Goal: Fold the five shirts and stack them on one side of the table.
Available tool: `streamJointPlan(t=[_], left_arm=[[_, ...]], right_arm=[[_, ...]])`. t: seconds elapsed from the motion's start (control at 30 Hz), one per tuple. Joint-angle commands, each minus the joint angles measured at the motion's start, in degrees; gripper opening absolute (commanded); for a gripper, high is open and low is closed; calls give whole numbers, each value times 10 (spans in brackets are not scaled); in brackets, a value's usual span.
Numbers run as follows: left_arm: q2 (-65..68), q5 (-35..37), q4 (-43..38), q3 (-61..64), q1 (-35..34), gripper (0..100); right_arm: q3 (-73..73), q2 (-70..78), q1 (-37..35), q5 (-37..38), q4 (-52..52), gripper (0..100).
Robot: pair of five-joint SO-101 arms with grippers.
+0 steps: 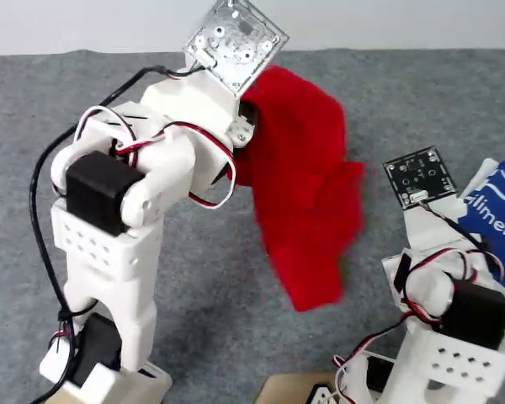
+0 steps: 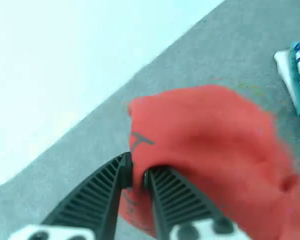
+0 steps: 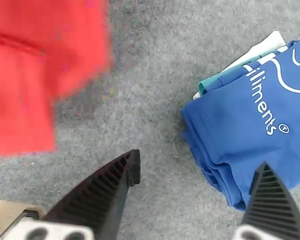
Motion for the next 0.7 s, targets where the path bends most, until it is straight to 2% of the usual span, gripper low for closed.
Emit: streamJointPlan(t=[0.0, 0.17, 0.33, 0.53, 0.67], left_arm=[[40, -3, 8, 48, -55, 2], [107, -85, 12, 185, -153, 2], [138, -147, 12, 278, -221, 6], [141, -198, 12, 300, -299, 137], [141, -242, 12, 297, -350, 148]], right_arm=[[-4, -7, 5, -6, 21, 343], [-4, -4, 4, -5, 21, 343], [-3, -1, 4, -4, 19, 343], [-2, 0, 3, -4, 18, 343], [26, 0, -2, -4, 8, 343]])
